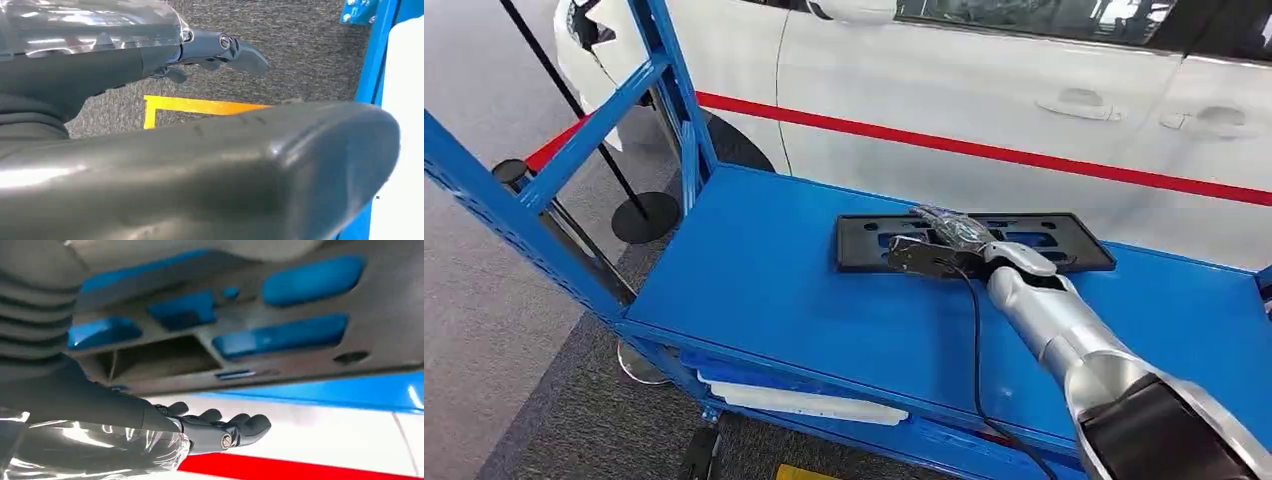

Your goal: Take the parts from the cabinet and place them on the table.

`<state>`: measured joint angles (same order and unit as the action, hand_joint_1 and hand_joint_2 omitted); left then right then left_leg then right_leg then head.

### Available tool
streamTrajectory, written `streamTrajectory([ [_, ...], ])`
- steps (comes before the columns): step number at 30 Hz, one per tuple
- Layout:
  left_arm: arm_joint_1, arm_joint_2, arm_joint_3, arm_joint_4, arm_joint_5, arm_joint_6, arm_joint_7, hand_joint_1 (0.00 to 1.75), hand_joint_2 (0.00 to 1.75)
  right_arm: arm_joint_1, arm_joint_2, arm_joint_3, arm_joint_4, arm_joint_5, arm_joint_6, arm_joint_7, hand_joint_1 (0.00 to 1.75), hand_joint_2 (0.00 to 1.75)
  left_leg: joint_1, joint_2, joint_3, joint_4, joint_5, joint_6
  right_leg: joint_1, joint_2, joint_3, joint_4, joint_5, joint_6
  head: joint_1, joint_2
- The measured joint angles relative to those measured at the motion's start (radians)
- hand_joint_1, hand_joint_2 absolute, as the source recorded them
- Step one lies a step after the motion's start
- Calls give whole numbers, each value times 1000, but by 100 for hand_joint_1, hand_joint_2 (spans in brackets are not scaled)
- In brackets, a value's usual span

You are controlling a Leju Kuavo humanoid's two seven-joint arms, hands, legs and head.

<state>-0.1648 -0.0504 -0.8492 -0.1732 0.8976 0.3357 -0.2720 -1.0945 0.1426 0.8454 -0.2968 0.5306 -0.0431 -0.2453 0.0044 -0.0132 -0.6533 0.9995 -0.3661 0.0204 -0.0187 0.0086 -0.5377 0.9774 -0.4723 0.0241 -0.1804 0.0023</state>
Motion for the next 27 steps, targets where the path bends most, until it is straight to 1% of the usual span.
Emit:
streamTrajectory([
  [8,-7,-2,0,0,-6,15,17,0,0,5,7,-5,-2,-60,30,-9,0,0,0,0,1,0,4,-1,0,0,-2,6,1,1,0,0],
  [19,-12,-2,0,0,-19,12,34,0,0,4,3,-18,-2,-73,24,4,0,0,0,0,1,0,4,-2,0,0,-3,8,1,1,0,0],
  [21,-12,-2,0,0,-19,13,34,0,0,4,0,-17,-2,-34,-1,18,0,0,0,0,1,0,4,-2,0,0,-3,8,1,1,0,0],
  [23,-12,-2,0,0,-19,16,34,0,0,3,-1,-6,-2,32,-56,46,0,0,0,0,1,0,4,-2,0,0,-3,8,1,1,0,0],
  [24,-12,-2,0,0,-20,18,34,0,0,3,-1,8,-2,56,-75,57,0,175,0,0,1,0,4,-2,0,0,-3,8,1,1,0,0],
  [27,-12,-2,0,0,-24,22,34,0,0,3,-2,30,-2,72,-84,73,0,175,0,0,1,0,4,-2,0,0,-3,8,1,1,0,0],
])
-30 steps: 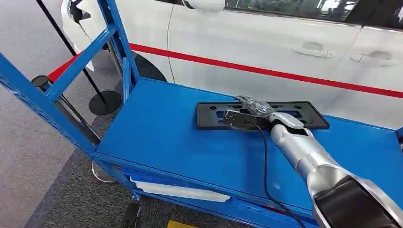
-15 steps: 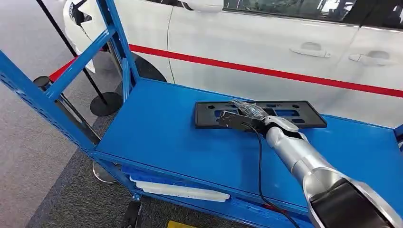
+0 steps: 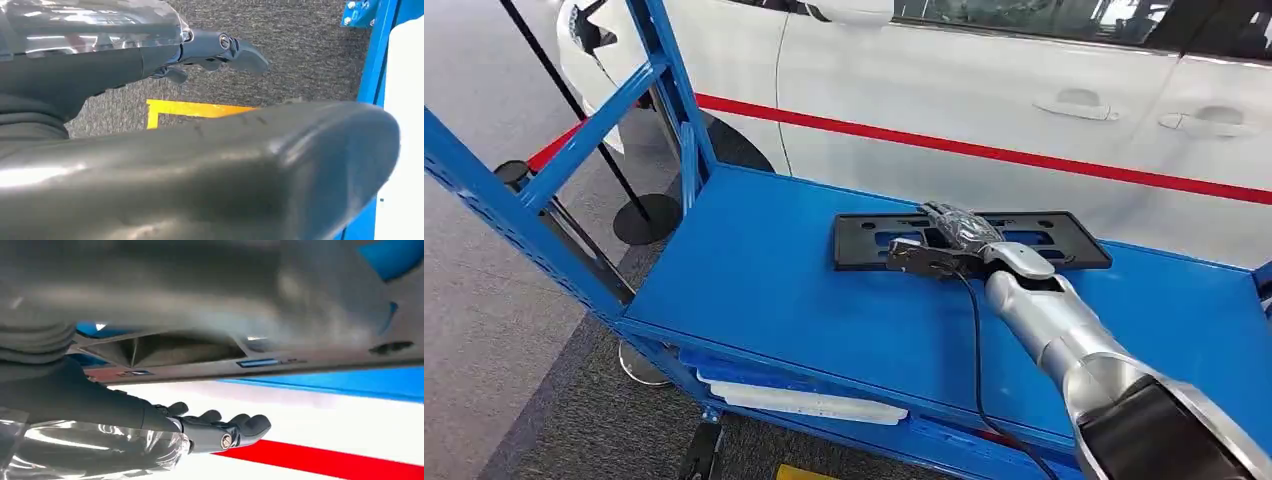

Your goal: Take the parts from the cabinet and place them on the table.

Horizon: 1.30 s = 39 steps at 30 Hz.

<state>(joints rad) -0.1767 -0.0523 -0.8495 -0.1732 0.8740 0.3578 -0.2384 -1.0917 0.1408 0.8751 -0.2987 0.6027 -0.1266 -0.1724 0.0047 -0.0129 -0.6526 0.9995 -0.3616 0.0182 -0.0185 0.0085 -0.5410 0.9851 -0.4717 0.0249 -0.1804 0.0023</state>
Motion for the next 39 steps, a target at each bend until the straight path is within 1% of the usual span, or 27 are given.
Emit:
streamTrajectory([
  [5,0,0,0,0,-10,4,0,0,0,1,-2,14,0,1,-1,2,0,175,0,0,0,0,0,0,0,0,0,0,0,0,0,0],
  [31,0,0,0,0,-11,5,-7,0,0,0,-7,17,0,8,-11,10,0,175,0,0,0,0,0,0,0,0,0,0,0,0,0,0],
  [34,2,0,0,0,-4,-6,-17,0,0,-1,-8,17,0,8,-18,11,0,175,0,0,0,0,0,0,0,0,0,0,0,0,0,0],
  [39,10,-1,14,0,41,-50,-60,0,0,-8,-12,17,-2,1,-24,11,0,175,0,0,0,0,0,0,0,0,0,0,0,0,0,0],
])
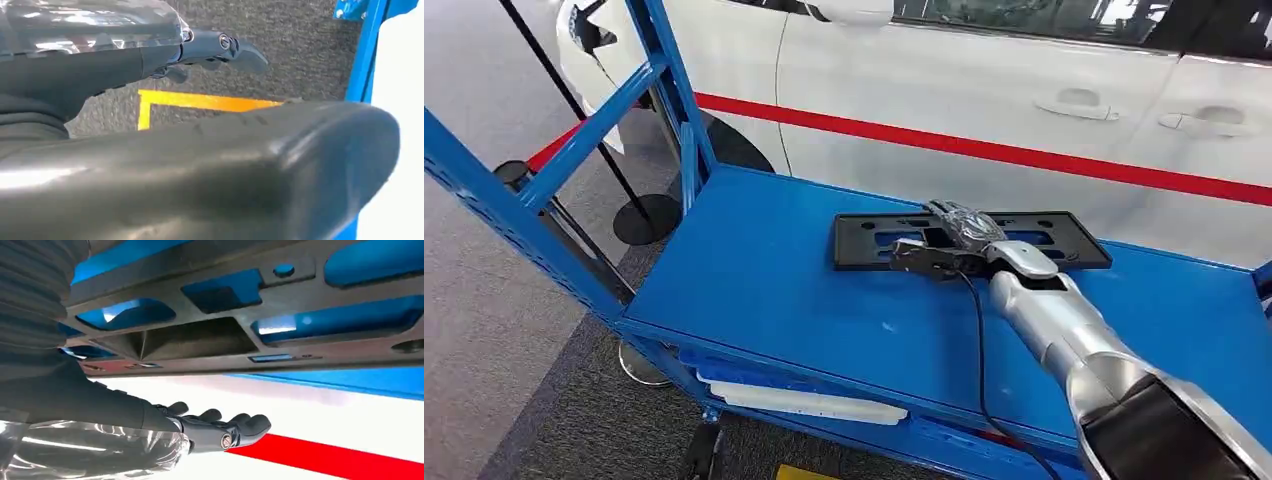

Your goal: Take the parts from the cabinet and place them on the table.

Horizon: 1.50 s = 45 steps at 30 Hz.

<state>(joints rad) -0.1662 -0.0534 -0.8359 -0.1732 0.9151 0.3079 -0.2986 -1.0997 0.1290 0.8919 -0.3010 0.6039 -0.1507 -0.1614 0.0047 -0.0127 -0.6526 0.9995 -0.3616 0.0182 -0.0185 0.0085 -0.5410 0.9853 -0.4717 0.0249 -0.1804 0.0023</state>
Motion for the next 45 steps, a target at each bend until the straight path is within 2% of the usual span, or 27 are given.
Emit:
streamTrajectory([
  [3,5,0,18,0,14,-8,-24,0,0,-7,-9,-5,-11,-11,-6,-7,0,175,0,0,0,0,0,0,0,0,0,0,0,0,0,0],
  [17,14,0,49,0,16,-27,-62,0,0,-33,-53,-26,-20,-29,-5,-40,0,175,0,0,0,0,0,0,0,0,0,0,0,0,0,0],
  [34,2,0,49,0,-7,-4,-28,0,0,-7,-56,-29,-20,-16,-14,-28,0,175,0,1,0,0,0,0,0,0,-1,0,0,0,0,0],
  [41,-2,-2,48,0,-35,-6,-14,0,0,21,-58,-27,-20,-8,72,-27,0,175,0,1,0,0,0,0,0,0,0,0,0,0,0,0],
  [45,-4,-6,45,0,-37,-2,-6,0,0,53,-55,-25,-20,0,80,-21,0,175,0,1,0,0,0,0,0,0,0,0,0,0,0,0],
])
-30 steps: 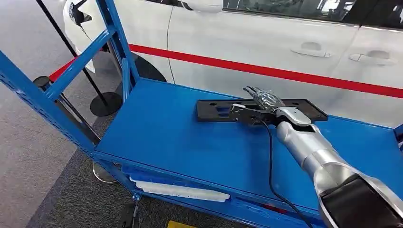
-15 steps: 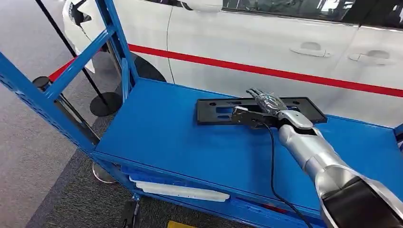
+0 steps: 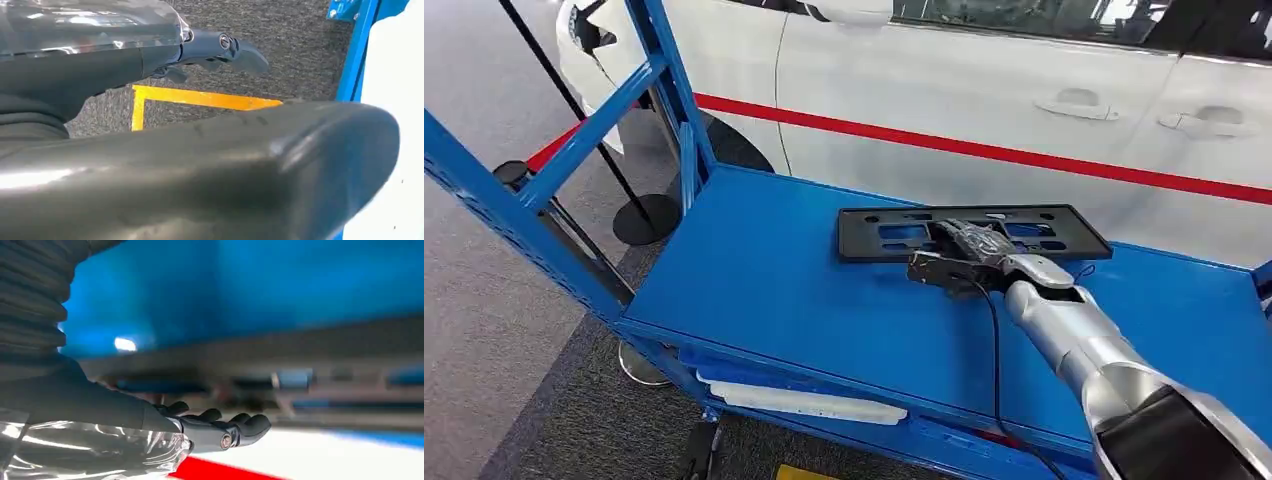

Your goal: Take the parts from the cabinet and place them on the table.

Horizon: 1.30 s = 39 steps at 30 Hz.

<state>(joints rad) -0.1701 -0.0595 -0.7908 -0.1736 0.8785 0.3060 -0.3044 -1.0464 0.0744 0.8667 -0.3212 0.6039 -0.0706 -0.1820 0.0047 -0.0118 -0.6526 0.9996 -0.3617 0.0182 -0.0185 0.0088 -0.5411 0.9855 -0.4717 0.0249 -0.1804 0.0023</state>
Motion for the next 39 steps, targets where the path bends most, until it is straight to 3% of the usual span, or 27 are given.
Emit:
streamTrajectory([
  [39,1,-16,-11,0,-20,-9,-34,0,0,20,16,3,-1,5,-36,-13,0,175,0,0,0,0,0,0,0,0,0,0,0,0,0,0],
])
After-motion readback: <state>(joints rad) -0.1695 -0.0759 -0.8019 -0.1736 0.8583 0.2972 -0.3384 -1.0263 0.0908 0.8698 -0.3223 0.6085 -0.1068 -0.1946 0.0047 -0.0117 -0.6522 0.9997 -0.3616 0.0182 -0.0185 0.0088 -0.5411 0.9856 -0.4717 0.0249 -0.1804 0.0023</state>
